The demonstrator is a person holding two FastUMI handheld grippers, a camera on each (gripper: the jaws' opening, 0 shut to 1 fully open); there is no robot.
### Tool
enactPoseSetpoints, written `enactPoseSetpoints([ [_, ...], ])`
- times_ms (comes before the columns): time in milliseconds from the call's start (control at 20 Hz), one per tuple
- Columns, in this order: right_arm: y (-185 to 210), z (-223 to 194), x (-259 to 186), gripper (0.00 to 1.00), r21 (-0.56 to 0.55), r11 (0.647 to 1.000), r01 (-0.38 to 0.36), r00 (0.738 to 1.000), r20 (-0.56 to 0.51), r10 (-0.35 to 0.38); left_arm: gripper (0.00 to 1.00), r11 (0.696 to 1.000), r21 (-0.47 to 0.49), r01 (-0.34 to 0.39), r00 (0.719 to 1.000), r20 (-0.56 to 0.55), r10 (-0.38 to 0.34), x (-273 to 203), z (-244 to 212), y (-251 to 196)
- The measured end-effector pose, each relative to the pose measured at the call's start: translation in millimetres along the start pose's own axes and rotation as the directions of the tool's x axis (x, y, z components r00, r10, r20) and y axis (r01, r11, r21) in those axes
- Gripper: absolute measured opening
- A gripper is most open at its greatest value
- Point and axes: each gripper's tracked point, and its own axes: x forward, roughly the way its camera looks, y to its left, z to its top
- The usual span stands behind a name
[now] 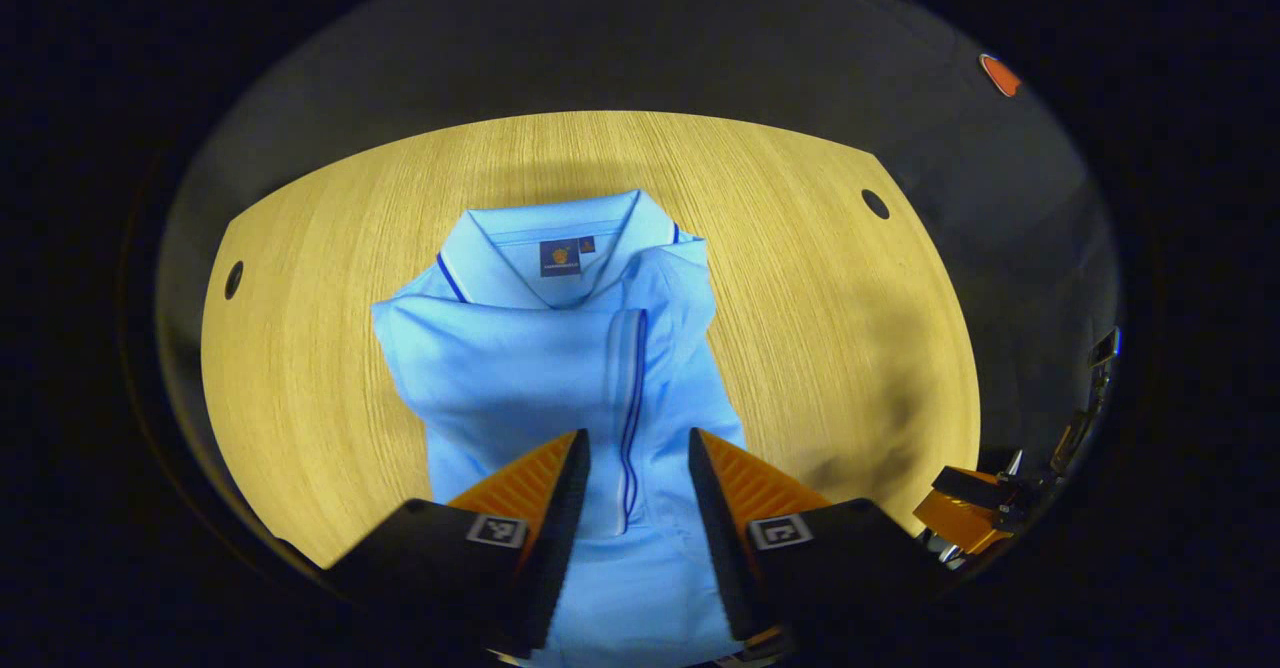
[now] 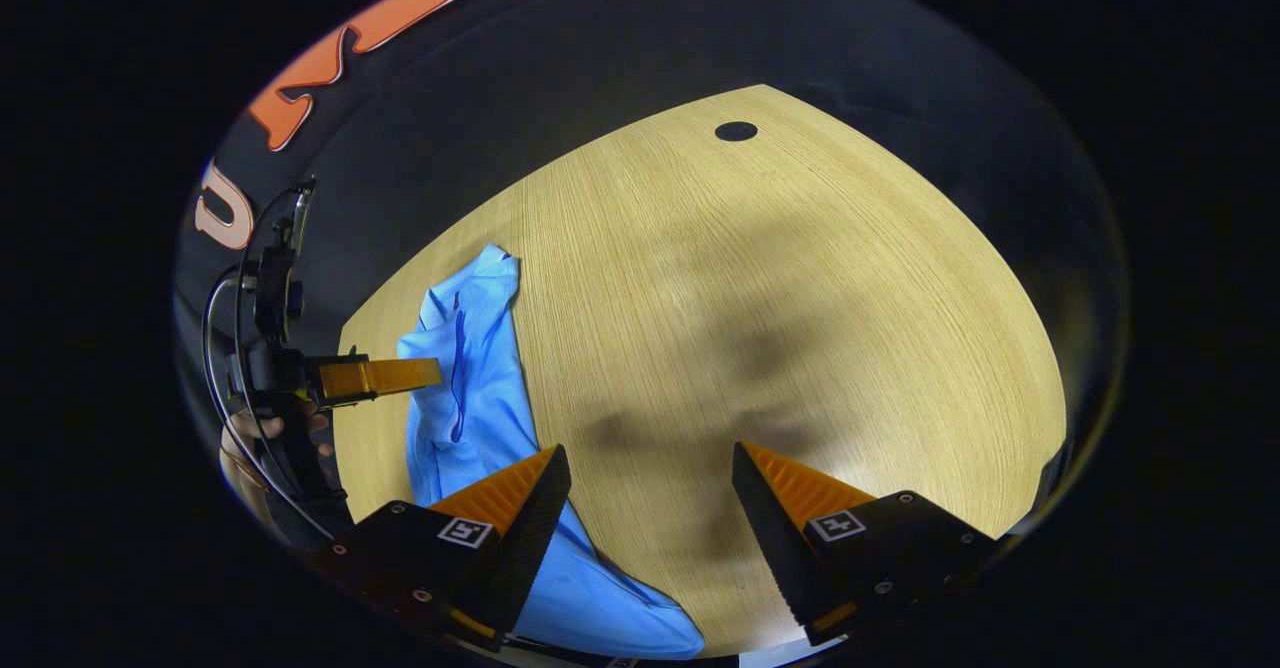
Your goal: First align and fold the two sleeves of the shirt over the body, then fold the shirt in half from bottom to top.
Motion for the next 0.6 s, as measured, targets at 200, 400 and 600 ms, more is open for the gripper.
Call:
enactPoseSetpoints([
  [200,9.7,-4.8,4.3,0.99,-0.023,1.000,-0.012,1.000,-0.013,0.012,1.00,0.999,0.014,-0.039,0.999,0.014,0.038,-11.7,-5.7,9.1],
  [400,21.4,-14.6,7.8,0.99,-0.080,0.997,-0.014,0.999,-0.042,0.011,1.00,0.998,-0.031,-0.047,0.998,0.034,0.048,-30.1,-18.4,26.2],
  [600,34.3,-30.4,11.5,0.99,-0.155,0.988,-0.012,0.997,-0.077,0.000,1.00,0.994,-0.094,-0.054,0.997,0.050,0.058,-51.7,-42.4,51.2],
])
